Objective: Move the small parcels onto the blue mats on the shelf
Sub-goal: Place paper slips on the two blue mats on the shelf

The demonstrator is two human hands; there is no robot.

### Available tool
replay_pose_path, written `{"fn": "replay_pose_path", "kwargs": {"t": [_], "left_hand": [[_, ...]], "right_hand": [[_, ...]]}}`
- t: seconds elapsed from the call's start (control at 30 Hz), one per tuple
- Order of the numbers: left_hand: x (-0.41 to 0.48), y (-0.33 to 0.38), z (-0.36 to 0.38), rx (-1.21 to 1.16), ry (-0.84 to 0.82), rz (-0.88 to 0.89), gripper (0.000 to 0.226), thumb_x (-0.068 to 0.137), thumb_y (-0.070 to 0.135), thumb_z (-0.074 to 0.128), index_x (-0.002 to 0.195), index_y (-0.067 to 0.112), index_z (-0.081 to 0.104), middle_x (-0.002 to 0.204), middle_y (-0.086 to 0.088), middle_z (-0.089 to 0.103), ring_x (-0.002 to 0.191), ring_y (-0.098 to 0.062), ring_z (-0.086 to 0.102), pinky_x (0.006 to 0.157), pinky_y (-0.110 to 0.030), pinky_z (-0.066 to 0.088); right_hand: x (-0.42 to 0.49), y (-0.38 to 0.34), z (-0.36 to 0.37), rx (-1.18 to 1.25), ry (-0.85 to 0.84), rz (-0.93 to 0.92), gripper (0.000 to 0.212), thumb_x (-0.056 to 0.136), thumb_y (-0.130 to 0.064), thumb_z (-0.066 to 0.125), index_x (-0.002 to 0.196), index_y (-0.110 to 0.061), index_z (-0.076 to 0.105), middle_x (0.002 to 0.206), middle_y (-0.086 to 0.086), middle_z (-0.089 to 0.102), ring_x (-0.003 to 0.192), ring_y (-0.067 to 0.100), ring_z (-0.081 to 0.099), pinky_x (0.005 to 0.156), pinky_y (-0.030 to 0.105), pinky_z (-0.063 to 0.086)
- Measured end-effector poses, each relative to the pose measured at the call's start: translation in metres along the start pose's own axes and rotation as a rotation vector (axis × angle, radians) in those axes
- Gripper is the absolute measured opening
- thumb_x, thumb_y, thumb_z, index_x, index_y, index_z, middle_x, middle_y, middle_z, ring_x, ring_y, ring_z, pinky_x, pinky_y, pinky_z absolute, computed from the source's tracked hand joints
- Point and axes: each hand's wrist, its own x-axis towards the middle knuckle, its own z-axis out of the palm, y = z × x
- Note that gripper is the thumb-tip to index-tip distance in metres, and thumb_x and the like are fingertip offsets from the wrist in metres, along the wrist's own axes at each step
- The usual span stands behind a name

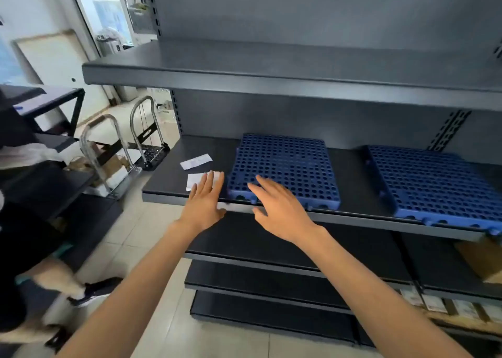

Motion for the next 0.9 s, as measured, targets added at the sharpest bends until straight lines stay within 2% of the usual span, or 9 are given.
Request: {"fn": "replay_pose_path", "kwargs": {"t": [0.1, 0.17, 0.23, 0.3, 0.43, 0.53, 0.7, 0.83, 0.9], "left_hand": [[0.008, -0.038, -0.002, 0.026, -0.042, -0.008, 0.097, 0.083, 0.039, 0.067, 0.156, 0.019, 0.007, 0.161, -0.009, 0.019, 0.148, -0.027, 0.016, 0.118, -0.046, 0.018], [0.009, -0.059, -0.009, 0.061, -0.033, 0.033, 0.078, 0.081, 0.043, 0.069, 0.149, 0.022, 0.037, 0.142, -0.005, 0.047, 0.132, -0.029, 0.04, 0.105, -0.043, 0.034], [0.011, -0.076, -0.018, 0.011, 0.021, 0.159, 0.044, 0.083, 0.032, 0.071, 0.126, 0.025, 0.064, 0.117, -0.001, 0.06, 0.111, -0.029, 0.054, 0.091, -0.04, 0.043], [0.017, -0.085, -0.026, -0.094, 0.135, 0.257, 0.021, 0.084, 0.015, 0.071, 0.104, 0.021, 0.075, 0.099, 0.0, 0.067, 0.093, -0.03, 0.063, 0.08, -0.04, 0.05], [0.036, -0.053, -0.035, -0.251, 0.441, 0.328, 0.027, 0.081, 0.003, 0.072, 0.103, 0.016, 0.077, 0.094, 0.0, 0.068, 0.084, -0.027, 0.063, 0.072, -0.037, 0.053], [0.054, 0.005, -0.033, -0.239, 0.503, 0.51, 0.03, 0.08, 0.004, 0.069, 0.108, 0.013, 0.075, 0.096, -0.005, 0.066, 0.08, -0.029, 0.059, 0.068, -0.039, 0.049], [0.069, 0.094, -0.007, -0.156, 0.278, 0.587, 0.033, 0.085, 0.016, 0.064, 0.117, 0.02, 0.07, 0.102, -0.004, 0.059, 0.096, -0.029, 0.054, 0.076, -0.042, 0.045], [0.073, 0.115, 0.018, -0.044, 0.081, 0.576, 0.036, 0.091, 0.029, 0.048, 0.121, 0.024, 0.067, 0.117, 0.0, 0.058, 0.112, -0.027, 0.048, 0.09, -0.037, 0.033], [0.075, 0.112, 0.021, -0.067, 0.076, 0.576, 0.038, 0.091, 0.031, 0.045, 0.12, 0.024, 0.068, 0.118, 0.003, 0.059, 0.111, -0.024, 0.048, 0.091, -0.036, 0.032]], "right_hand": [[0.027, -0.02, 0.018, 0.017, -0.02, 0.044, 0.061, 0.099, -0.031, 0.047, 0.154, -0.023, 0.022, 0.163, 0.001, 0.012, 0.149, 0.021, 0.011, 0.12, 0.042, 0.014], [0.041, -0.032, 0.03, 0.022, -0.022, 0.065, 0.061, 0.099, -0.031, 0.048, 0.154, -0.023, 0.023, 0.163, 0.0, 0.013, 0.149, 0.021, 0.012, 0.12, 0.042, 0.014], [0.051, -0.042, 0.04, 0.019, -0.003, 0.083, 0.061, 0.098, -0.03, 0.049, 0.153, -0.024, 0.025, 0.163, -0.001, 0.014, 0.149, 0.02, 0.013, 0.12, 0.042, 0.015], [0.057, -0.046, 0.044, 0.009, 0.021, 0.103, 0.06, 0.098, -0.029, 0.05, 0.153, -0.024, 0.026, 0.163, -0.001, 0.016, 0.149, 0.019, 0.014, 0.12, 0.041, 0.015], [0.052, -0.041, 0.039, -0.056, 0.148, 0.139, 0.054, 0.098, -0.022, 0.051, 0.149, -0.012, 0.037, 0.158, 0.004, 0.03, 0.148, 0.021, 0.018, 0.12, 0.044, 0.017], [0.039, -0.025, 0.024, -0.124, 0.282, 0.245, 0.052, 0.094, -0.015, 0.057, 0.143, -0.004, 0.044, 0.153, 0.011, 0.039, 0.146, 0.027, 0.024, 0.118, 0.048, 0.023], [0.004, 0.015, 0.0, -0.108, 0.305, 0.458, 0.066, 0.093, -0.018, 0.06, 0.15, -0.002, 0.03, 0.159, 0.014, 0.021, 0.15, 0.026, 0.01, 0.12, 0.043, 0.018], [-0.016, 0.041, -0.008, -0.155, 0.228, 0.484, 0.062, 0.094, -0.014, 0.055, 0.15, -0.005, 0.03, 0.159, 0.011, 0.024, 0.149, 0.024, 0.012, 0.12, 0.031, 0.007], [-0.018, 0.045, -0.004, -0.135, 0.155, 0.453, 0.056, 0.093, -0.01, 0.052, 0.147, -0.009, 0.037, 0.157, 0.008, 0.032, 0.148, 0.025, 0.018, 0.12, 0.036, 0.012]]}}
